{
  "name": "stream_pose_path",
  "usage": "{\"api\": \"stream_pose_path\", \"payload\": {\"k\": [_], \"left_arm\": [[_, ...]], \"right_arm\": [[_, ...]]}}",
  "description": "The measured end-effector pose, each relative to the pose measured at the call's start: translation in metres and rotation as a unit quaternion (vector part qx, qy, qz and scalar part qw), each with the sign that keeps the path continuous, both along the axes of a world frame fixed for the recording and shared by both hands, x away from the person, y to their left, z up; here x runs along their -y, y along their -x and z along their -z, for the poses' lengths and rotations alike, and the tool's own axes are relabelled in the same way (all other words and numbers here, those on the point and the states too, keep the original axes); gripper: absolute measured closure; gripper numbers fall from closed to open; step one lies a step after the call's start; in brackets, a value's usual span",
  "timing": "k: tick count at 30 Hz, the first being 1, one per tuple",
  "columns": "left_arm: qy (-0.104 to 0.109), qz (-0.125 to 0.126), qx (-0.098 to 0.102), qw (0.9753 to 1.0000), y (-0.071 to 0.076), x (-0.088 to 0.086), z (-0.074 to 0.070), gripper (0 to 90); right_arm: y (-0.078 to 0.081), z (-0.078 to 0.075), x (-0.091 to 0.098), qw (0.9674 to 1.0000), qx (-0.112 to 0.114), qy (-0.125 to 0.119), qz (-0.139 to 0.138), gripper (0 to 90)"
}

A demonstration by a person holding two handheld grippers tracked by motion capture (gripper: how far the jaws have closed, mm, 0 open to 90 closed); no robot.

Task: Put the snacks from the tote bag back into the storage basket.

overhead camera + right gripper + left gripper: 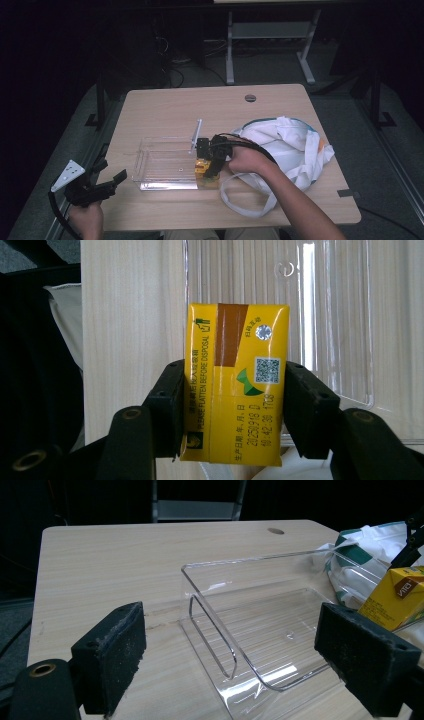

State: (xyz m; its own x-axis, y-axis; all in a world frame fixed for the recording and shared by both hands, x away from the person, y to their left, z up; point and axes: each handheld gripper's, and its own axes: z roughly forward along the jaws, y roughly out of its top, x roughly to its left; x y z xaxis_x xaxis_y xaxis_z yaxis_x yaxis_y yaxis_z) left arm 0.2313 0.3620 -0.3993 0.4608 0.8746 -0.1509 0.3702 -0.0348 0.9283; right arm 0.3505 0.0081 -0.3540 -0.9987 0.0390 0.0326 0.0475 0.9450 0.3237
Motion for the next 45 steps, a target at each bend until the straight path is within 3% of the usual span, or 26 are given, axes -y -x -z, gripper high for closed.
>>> {"api": "stream_pose_path", "payload": {"k": [45], "left_arm": [[0.0, 0.0, 0.0, 1.0, -0.0003, 0.0006, -0.0001, 12.5]], "right_arm": [[0.0003, -0.0088, 0.006, 0.9997, -0.013, -0.019, 0.009, 40.7]]}}
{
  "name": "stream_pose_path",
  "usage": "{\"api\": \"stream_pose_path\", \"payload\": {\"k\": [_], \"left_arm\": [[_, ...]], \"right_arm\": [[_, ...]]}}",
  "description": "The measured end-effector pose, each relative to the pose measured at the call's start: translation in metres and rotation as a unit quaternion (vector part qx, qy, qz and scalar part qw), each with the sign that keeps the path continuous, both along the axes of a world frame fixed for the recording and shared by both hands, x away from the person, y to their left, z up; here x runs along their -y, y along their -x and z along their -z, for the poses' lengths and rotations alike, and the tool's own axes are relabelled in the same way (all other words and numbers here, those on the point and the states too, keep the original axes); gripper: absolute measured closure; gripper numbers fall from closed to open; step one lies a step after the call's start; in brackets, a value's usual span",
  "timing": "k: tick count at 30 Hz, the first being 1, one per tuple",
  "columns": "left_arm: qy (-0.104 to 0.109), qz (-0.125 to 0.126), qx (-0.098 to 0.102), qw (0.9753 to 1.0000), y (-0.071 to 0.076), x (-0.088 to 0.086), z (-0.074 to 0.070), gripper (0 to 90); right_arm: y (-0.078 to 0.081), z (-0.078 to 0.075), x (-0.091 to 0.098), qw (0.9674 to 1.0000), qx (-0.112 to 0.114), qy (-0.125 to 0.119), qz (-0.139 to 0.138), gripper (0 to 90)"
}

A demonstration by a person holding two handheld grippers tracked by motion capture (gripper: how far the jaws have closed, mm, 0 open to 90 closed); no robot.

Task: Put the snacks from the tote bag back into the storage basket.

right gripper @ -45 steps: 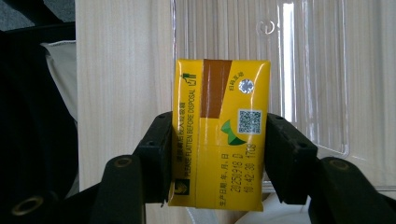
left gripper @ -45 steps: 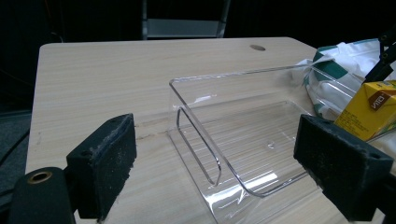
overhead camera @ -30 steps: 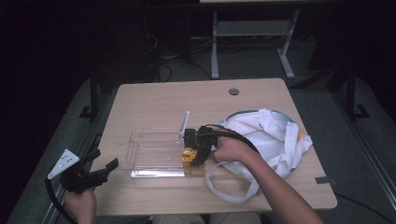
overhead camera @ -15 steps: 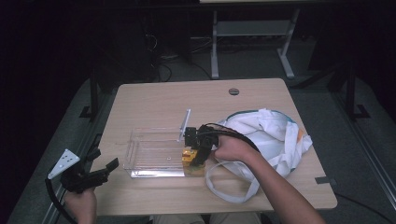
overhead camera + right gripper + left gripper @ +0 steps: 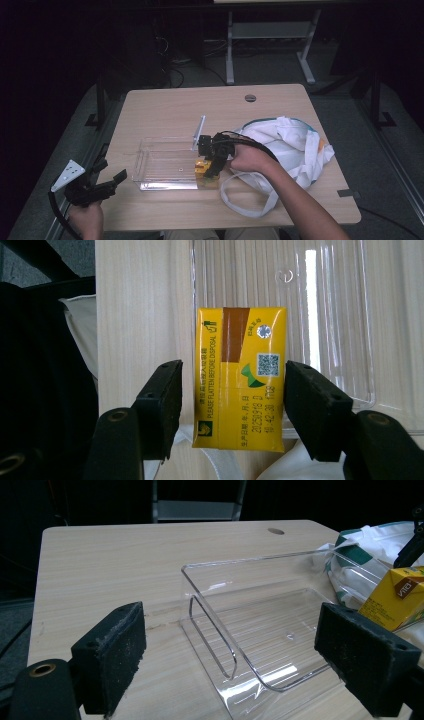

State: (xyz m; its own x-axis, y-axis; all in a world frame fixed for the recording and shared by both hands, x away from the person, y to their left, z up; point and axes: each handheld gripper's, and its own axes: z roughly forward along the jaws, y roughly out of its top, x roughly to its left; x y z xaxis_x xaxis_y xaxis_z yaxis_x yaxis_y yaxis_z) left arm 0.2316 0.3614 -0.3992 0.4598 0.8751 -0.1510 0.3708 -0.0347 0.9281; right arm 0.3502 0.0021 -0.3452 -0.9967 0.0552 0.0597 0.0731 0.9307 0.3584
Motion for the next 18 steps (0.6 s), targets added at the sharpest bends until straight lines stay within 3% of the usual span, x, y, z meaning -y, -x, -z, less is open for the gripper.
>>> {"api": "stream_pose_path", "payload": {"k": [18], "left_arm": [[-0.002, 0.002, 0.0, 1.0, 0.0, 0.001, 0.0, 12.5]], "right_arm": [[0.001, -0.013, 0.003, 1.0, 0.002, -0.009, 0.001, 40.5]]}}
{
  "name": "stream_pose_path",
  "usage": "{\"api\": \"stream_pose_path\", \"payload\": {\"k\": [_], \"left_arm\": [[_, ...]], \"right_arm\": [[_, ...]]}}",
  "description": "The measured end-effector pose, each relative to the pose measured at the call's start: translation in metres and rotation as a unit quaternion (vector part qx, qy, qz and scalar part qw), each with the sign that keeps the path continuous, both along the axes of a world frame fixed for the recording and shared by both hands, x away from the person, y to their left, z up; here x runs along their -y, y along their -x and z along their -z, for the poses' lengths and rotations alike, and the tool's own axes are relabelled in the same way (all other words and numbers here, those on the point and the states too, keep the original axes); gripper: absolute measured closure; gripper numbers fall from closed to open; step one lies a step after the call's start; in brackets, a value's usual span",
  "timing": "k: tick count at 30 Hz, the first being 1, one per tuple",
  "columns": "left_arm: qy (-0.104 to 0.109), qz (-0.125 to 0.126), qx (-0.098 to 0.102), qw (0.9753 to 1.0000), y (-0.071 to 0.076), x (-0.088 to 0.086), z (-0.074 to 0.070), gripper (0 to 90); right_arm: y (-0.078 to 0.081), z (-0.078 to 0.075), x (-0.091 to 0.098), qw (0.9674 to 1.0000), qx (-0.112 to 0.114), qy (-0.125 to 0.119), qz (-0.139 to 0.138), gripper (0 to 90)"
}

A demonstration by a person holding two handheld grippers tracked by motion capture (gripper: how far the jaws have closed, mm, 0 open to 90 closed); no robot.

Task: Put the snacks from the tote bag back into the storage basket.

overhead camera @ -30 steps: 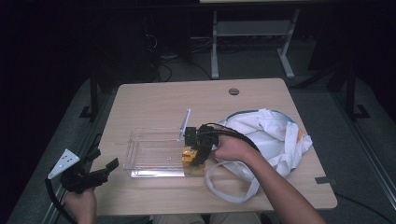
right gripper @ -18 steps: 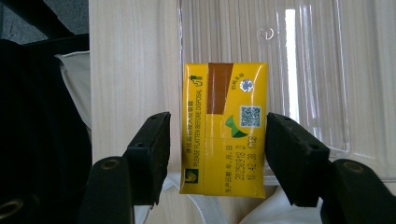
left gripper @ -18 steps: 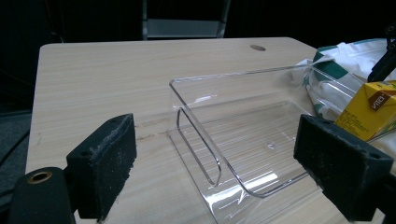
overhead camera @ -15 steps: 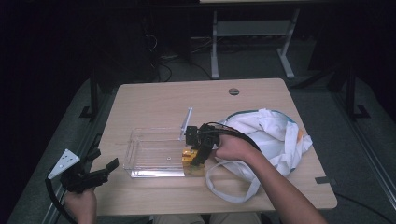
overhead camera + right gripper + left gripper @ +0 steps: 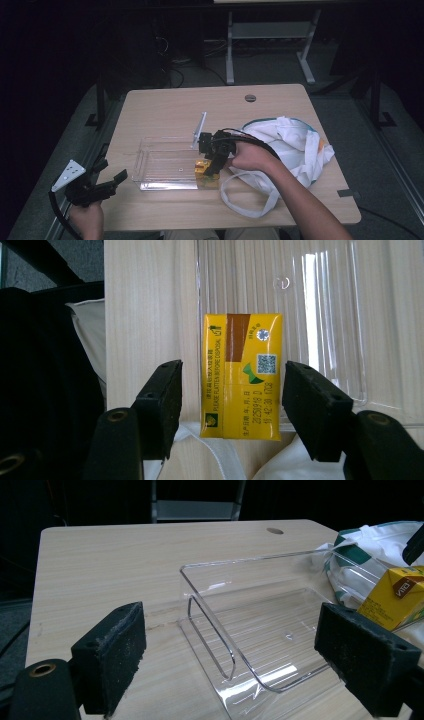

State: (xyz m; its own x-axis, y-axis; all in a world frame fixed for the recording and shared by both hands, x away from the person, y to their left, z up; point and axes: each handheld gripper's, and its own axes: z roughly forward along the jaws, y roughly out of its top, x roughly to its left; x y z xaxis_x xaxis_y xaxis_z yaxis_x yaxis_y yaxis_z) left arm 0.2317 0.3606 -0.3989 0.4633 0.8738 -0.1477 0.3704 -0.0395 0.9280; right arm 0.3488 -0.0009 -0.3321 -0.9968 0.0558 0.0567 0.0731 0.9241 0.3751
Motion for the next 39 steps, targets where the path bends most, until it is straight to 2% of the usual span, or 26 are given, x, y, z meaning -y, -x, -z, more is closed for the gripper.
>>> {"api": "stream_pose_path", "payload": {"k": [23, 39], "left_arm": [[-0.001, -0.001, 0.0, 1.0, 0.0, 0.0, 0.001, 12.5], [-0.002, -0.001, -0.001, 1.0, 0.0, 0.0, 0.0, 12.5]], "right_arm": [[-0.005, -0.014, 0.022, 0.9994, 0.003, -0.021, 0.027, 40.0], [-0.007, -0.018, 0.033, 0.999, 0.006, -0.03, 0.034, 39.8]]}}
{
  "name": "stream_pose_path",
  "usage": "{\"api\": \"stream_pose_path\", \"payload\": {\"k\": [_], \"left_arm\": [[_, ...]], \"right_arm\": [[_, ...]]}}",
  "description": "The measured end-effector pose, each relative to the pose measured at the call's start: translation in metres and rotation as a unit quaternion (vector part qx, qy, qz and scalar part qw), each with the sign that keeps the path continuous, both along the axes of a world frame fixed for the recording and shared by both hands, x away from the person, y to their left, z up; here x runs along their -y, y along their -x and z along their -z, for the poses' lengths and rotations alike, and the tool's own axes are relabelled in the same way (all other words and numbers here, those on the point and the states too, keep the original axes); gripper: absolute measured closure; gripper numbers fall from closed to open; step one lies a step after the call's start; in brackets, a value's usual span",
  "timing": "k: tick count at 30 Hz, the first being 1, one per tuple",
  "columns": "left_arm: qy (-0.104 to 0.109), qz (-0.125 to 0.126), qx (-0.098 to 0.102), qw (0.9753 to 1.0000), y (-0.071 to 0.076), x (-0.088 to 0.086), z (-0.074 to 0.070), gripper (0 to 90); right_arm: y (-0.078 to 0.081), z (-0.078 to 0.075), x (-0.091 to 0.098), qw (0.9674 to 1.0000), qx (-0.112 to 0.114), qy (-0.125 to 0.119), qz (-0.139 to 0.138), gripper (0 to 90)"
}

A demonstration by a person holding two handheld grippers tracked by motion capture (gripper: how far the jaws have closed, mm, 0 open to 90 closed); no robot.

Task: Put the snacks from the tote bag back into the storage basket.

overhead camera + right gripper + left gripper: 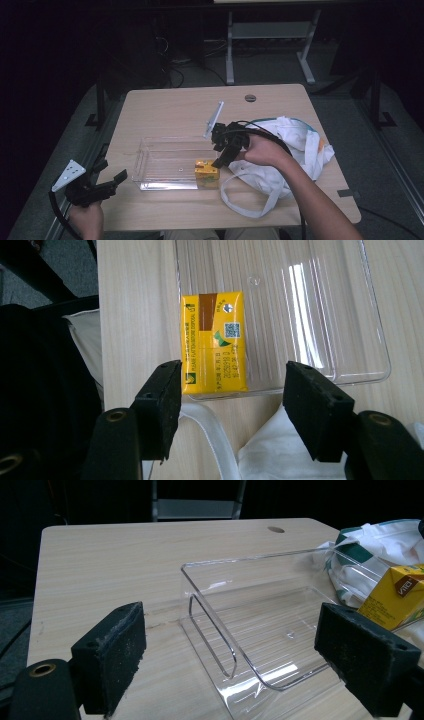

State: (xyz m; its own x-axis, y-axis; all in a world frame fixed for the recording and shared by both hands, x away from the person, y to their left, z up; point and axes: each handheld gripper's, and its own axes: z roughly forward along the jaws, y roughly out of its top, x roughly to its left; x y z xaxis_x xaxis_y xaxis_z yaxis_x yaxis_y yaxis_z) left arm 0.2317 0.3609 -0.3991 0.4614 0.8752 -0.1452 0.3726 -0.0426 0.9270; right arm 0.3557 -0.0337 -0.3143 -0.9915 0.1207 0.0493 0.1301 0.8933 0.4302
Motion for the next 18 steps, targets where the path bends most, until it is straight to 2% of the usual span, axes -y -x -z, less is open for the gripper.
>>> {"api": "stream_pose_path", "payload": {"k": [18], "left_arm": [[0.0, 0.002, 0.001, 1.0, 0.0, 0.0, 0.0, 12.5]], "right_arm": [[0.0, -0.004, 0.014, 0.9999, 0.003, -0.005, 0.014, 39.7]]}}
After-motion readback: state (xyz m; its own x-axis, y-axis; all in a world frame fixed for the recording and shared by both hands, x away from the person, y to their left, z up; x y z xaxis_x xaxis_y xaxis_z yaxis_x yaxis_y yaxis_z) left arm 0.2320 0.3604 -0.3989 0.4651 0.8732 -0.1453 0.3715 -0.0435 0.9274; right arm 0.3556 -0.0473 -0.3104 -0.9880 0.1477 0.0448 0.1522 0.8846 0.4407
